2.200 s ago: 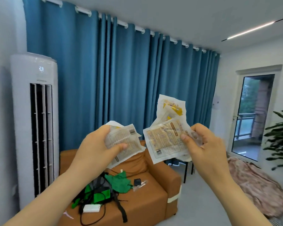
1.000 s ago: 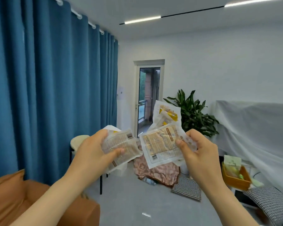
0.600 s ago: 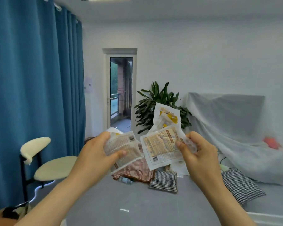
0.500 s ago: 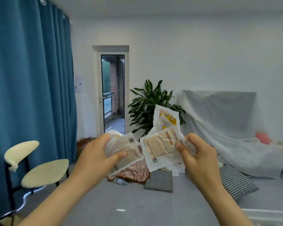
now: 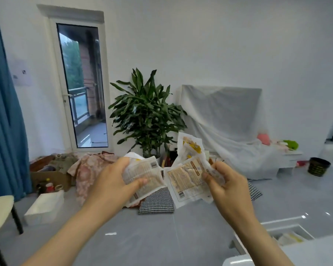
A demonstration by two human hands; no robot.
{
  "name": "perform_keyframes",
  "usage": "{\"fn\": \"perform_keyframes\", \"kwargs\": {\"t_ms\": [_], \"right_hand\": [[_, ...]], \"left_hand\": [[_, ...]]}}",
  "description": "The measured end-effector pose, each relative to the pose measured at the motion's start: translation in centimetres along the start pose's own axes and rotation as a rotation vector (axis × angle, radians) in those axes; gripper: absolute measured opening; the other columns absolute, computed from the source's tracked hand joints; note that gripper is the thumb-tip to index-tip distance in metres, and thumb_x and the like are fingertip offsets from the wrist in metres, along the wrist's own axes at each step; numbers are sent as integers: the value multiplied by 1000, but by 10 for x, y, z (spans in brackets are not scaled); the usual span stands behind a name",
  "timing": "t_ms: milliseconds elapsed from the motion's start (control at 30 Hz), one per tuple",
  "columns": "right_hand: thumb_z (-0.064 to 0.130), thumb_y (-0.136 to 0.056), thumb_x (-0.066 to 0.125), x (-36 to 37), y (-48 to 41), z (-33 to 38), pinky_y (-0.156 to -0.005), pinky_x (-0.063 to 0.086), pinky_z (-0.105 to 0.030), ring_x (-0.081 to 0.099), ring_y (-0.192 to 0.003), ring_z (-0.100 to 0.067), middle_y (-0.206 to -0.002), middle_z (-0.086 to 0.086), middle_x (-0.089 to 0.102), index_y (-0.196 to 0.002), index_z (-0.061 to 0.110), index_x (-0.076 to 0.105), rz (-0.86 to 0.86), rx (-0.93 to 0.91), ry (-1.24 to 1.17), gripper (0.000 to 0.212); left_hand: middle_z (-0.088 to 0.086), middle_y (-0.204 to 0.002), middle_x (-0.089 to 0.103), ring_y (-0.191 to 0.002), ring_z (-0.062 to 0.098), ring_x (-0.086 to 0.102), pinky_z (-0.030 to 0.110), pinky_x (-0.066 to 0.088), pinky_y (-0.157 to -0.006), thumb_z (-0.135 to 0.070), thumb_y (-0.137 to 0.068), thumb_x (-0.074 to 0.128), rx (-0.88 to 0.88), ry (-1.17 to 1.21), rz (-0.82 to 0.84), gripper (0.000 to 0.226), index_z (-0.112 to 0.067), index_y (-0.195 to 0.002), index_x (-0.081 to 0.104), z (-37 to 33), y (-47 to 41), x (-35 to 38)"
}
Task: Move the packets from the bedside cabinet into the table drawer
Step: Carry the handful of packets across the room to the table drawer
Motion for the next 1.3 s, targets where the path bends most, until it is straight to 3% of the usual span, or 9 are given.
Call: {"fn": "perform_keyframes", "kwargs": {"t_ms": [133, 233, 300, 433, 667, 833, 1000, 1100, 1300], "right_hand": [[16, -84, 68, 37, -23, -33, -53, 47, -42, 53, -60, -12, -64, 6, 57, -69, 18, 53, -40, 58, 84, 22], [15, -82, 67, 39, -13, -37, -53, 38, -27, 45, -58, -11, -61, 10, 50, -64, 26, 43, 28, 77, 134, 32], [18, -82, 66, 95, -50, -94, -49, 31, -23, 44, -57, -10, -63, 12, 51, -63, 28, 40, -78, 209, 238, 34], [14, -82, 68, 95, -38, -112, -50, 32, -23, 47, -60, -10, -64, 11, 54, -61, 27, 41, -25, 322, 279, 36], [15, -82, 67, 109, -55, -190, -50, 32, -21, 47, -59, -10, -55, 5, 46, -62, 25, 39, -82, 496, 375, 37], [18, -85, 65, 110, -66, -262, -57, 44, -34, 50, -60, -11, -59, 4, 52, -67, 24, 43, -97, 620, 407, 29], [19, -87, 63, 98, -73, -331, -59, 47, -29, 55, -67, -9, -67, 5, 58, -70, 23, 49, -98, 747, 423, 22], [20, -87, 62, 91, -78, -365, -53, 38, -17, 54, -65, -9, -66, 7, 57, -68, 27, 47, -90, 812, 444, 25], [18, -86, 61, 82, -79, -429, -64, 50, -35, 59, -72, -23, -75, 2, 62, -68, 31, 43, -115, 1009, 488, 29]], "left_hand": [[-12, -79, 62, -74, 5, 59, 32, 52, -63, -39, -73, 77, 1, 38, 95, 23, -33, -85, 58, 41, -53, 34], [-11, -77, 61, -72, 2, 56, 26, 47, -58, -37, -75, 76, 16, 69, 80, 22, -35, -82, 54, 39, -59, 41], [-10, -75, 61, -70, 1, 56, 21, 39, -54, -38, -76, 75, 68, 79, 277, 21, -34, -82, 55, 88, -148, 99], [-11, -77, 63, -71, 0, 58, 18, 40, -54, -36, -77, 74, 135, 125, 324, 20, -29, -89, 59, 82, -158, 119], [-12, -80, 61, -73, 0, 55, 23, 45, -59, -39, -79, 72, 200, 126, 489, 21, -31, -87, 54, 89, -227, 222], [-16, -76, 56, -70, -5, 51, 12, 31, -53, -35, -82, 69, 256, 129, 589, 22, -35, -81, 47, 72, -261, 301], [-17, -80, 58, -73, -6, 53, 10, 33, -54, -35, -82, 70, 300, 101, 713, 21, -32, -93, 52, 60, -292, 386], [-16, -85, 60, -78, -2, 54, 14, 38, -60, -36, -81, 70, 310, 93, 758, 22, -32, -95, 55, 54, -308, 427], [-16, -77, 56, -73, -2, 52, 14, 34, -56, -34, -81, 70, 345, 94, 887, 23, -38, -83, 48, 43, -339, 506]]}}
Point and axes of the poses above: each hand's wrist, its own y-axis away from the middle knuckle, its own x-axis out of the palm, z = x × y, the point moved 9 cm from there along -y, towards the middle knuckle
